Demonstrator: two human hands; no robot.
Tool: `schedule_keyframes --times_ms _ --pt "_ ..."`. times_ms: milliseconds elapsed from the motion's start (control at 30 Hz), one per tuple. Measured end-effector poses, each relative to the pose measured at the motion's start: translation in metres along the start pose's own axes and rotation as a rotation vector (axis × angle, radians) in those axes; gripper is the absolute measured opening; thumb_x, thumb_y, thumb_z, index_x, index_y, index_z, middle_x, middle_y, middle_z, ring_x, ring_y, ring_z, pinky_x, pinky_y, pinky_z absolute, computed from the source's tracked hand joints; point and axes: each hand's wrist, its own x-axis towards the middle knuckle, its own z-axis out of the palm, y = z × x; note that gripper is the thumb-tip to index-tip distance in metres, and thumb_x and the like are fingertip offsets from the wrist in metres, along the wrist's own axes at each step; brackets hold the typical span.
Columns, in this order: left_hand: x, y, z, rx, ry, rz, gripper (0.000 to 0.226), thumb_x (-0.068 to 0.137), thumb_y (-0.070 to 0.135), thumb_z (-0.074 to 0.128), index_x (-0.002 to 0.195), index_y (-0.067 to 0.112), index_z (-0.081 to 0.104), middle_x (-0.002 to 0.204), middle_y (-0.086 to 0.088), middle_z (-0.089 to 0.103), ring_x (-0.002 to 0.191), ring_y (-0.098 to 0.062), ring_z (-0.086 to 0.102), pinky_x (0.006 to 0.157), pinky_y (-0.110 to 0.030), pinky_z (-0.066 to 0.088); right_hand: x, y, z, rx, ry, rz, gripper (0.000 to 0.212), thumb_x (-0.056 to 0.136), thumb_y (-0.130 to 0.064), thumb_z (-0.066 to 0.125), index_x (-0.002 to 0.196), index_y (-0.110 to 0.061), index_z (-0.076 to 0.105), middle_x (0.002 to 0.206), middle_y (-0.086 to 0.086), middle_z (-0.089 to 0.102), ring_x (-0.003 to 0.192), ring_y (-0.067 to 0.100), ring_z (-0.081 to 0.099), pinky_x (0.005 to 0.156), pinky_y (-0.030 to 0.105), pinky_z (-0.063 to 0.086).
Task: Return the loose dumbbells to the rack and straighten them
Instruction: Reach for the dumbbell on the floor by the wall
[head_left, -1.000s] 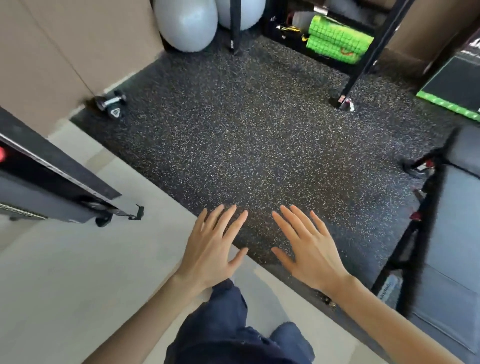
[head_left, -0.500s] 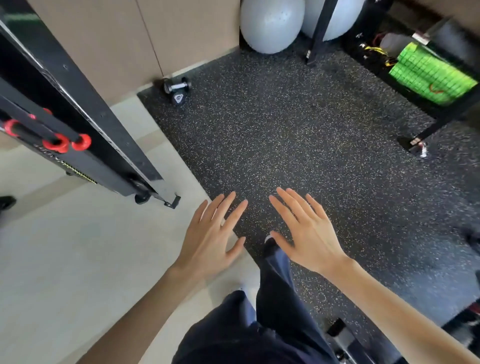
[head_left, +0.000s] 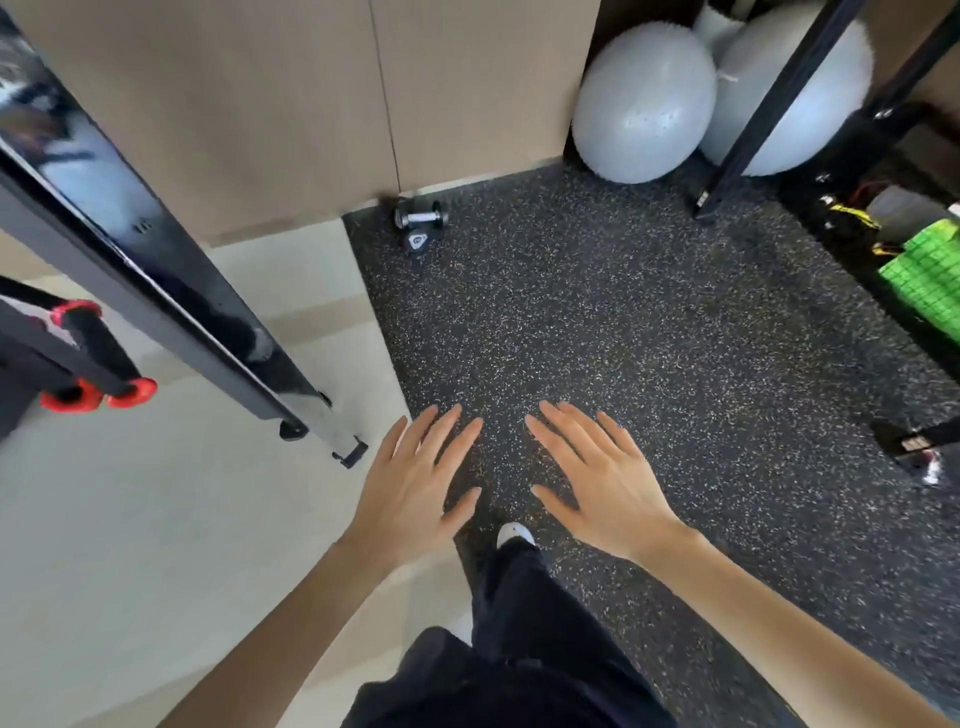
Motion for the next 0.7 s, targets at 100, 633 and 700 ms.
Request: schedule_keyframes --times_ms 100,633,700 --pt "0.054 0.002 -0.011 0.005 0.042 -0.025 0.062 0.089 0.050 0.037 0.142 0.017 0.041 0.144 -0.009 0.044 0.132 -0.031 0.040 0.109 -0.047 0.029 0.042 0.047 -0.021 -0.018 -0.016 -0.039 0.067 0.088 -0.051 0.047 0.146 -0.021 0.028 0.150 0.003 0.035 0.138 0.023 0.031 0.111 0.049 0.029" --pt "0.253 -0.081 -0.039 -0.001 0.105 -0.070 0.060 0.087 0.047 0.038 0.138 0.016 0.048 0.139 -0.010 0.049 0.126 -0.032 0.047 0.105 -0.048 0.035 0.228 0.156 -0.039 0.006 0.043 -0.089 0.063 0.090 -0.047 0.044 0.144 -0.017 0.032 0.147 0.005 0.039 0.134 0.023 0.038 0.108 0.048 0.034" --pt "0.286 -0.104 -0.049 0.010 0.110 -0.044 0.061 0.088 0.047 0.037 0.139 0.016 0.046 0.140 -0.010 0.048 0.128 -0.031 0.045 0.106 -0.048 0.034 0.262 0.164 -0.044 0.021 0.054 -0.085 0.063 0.090 -0.044 0.048 0.143 -0.015 0.033 0.145 0.006 0.041 0.132 0.023 0.041 0.106 0.048 0.036"
